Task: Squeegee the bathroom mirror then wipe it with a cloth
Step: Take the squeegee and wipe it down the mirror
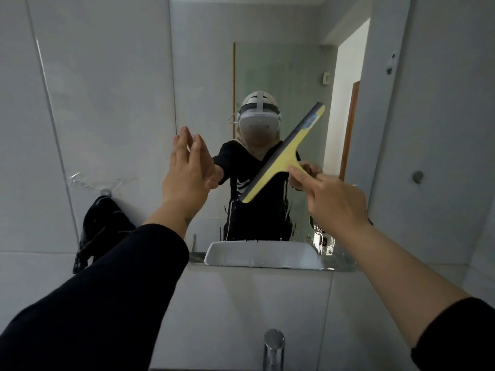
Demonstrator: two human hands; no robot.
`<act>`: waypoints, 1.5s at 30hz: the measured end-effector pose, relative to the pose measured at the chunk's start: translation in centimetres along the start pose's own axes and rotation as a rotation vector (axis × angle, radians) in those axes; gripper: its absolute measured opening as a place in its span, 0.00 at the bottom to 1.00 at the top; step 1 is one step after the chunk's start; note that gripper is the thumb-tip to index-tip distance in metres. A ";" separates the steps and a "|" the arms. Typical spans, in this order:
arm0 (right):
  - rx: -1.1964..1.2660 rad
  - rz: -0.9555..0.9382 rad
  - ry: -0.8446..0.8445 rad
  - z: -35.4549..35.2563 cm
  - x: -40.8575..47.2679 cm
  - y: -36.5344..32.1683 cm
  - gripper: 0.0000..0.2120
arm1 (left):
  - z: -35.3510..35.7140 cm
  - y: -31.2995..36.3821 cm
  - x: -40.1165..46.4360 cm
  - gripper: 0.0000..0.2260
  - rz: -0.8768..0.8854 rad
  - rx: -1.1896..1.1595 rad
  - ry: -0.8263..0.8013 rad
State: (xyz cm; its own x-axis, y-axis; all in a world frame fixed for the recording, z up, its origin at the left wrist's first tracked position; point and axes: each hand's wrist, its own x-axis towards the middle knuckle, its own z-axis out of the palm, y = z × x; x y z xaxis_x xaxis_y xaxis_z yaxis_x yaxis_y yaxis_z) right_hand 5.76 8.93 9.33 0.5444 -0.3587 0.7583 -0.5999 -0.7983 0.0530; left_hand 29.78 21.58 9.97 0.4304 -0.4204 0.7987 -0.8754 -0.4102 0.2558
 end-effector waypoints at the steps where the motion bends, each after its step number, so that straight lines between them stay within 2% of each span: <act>1: 0.008 0.029 0.006 0.0 -0.5 0.5 0.26 | 0.1 0.0 0.0 0.45 -0.003 -0.005 0.007; 10: 0.219 0.419 0.122 2.4 -5.6 2.0 0.24 | 1.0 -0.4 0.3 0.45 -0.003 0.003 0.045; 16: 0.481 0.607 0.229 6.3 -7.3 -2.3 0.24 | -0.1 -0.1 -0.1 0.43 0.005 0.041 0.031; 19: 0.604 0.642 0.234 8.0 -8.1 -5.1 0.23 | -0.4 -0.2 -0.3 0.43 0.021 0.037 0.012; 29: 0.667 0.539 0.185 11.2 -8.0 -13.1 0.25 | 0.1 -0.6 0.1 0.44 0.014 0.044 -0.002; 32: 0.593 0.392 0.104 11.0 -8.2 -14.9 0.25 | 0.3 -0.7 0.2 0.44 0.014 0.046 0.004; 35: 0.537 0.330 0.038 10.9 -8.2 -15.6 0.27 | 0.2 -0.6 0.1 0.44 0.016 0.038 0.000; 41: 0.193 0.087 -0.120 10.8 -8.6 -13.4 0.39 | 0.0 -0.5 -0.1 0.44 0.018 0.005 -0.026; 45: 0.016 -0.046 -0.219 9.2 -7.8 -10.5 0.38 | 0.5 -0.6 -1.6 0.40 0.007 -0.071 0.007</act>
State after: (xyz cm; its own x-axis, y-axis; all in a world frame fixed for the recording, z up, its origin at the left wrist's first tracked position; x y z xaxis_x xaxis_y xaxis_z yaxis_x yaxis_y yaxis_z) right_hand 13.23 15.66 -3.08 0.6868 -0.4166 0.5956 -0.5627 -0.8234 0.0729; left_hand 29.71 22.11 8.30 0.4226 -0.4174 0.8045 -0.8920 -0.3485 0.2878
